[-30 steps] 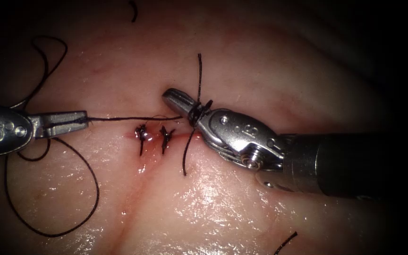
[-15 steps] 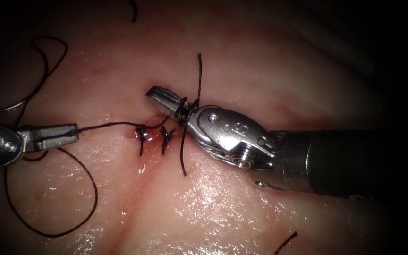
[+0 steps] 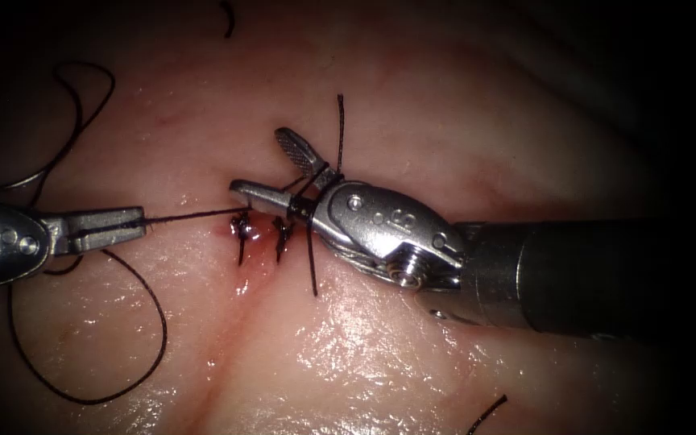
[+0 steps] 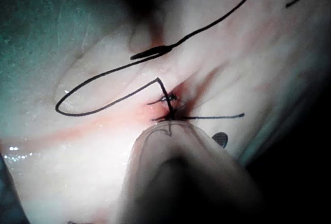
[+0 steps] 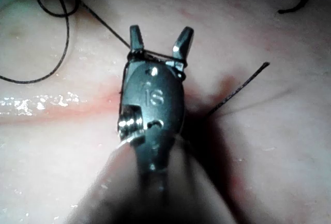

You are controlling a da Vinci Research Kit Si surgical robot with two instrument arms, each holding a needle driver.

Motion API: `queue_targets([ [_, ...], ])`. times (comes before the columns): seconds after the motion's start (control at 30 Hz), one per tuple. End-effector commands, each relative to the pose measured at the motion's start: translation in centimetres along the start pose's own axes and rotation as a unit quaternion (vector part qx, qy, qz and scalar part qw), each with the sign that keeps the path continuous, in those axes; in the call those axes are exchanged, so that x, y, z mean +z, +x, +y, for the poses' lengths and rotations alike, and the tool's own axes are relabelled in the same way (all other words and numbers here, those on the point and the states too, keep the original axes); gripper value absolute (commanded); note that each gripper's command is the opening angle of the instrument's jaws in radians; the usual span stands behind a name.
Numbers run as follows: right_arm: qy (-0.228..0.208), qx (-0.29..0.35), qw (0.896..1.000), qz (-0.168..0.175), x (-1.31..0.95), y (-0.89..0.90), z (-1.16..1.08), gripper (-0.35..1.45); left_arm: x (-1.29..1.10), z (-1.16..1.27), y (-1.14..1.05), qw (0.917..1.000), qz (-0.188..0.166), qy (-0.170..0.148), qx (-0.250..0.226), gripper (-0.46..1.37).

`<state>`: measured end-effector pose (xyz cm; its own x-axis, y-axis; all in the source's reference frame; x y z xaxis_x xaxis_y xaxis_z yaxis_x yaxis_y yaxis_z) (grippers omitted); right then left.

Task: Wound Closure
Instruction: Wrap the suture twice around the right tool counter-clockwise, then use the right tool to grasp the tail of the suture

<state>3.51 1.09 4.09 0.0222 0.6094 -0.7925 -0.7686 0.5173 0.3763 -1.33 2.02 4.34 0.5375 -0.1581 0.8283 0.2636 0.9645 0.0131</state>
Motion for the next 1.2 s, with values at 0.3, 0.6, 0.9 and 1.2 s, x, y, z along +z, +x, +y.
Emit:
queue_targets([
  [0.3,-0.08,0.07,0.994,-0.013,-0.14,-0.02,0.15,1.01,0.19,-0.06,-0.01,1.0,0.001,0.0,0.003,-0.35],
  [0.6,-0.139,0.083,0.986,-0.038,-0.25,-0.07,0.42,0.96,0.48,-0.03,-0.06,1.0,-0.006,0.008,0.001,-0.35],
  [0.9,-0.173,0.119,0.976,-0.054,-0.16,-0.13,0.53,0.83,0.76,0.05,-0.05,0.9998,-0.011,0.014,0.001,-0.35],
  [1.2,-0.172,0.142,0.972,-0.08,0.07,-0.23,0.71,0.77,0.92,0.14,0.04,0.9998,-0.01,0.015,0.003,-0.35],
])
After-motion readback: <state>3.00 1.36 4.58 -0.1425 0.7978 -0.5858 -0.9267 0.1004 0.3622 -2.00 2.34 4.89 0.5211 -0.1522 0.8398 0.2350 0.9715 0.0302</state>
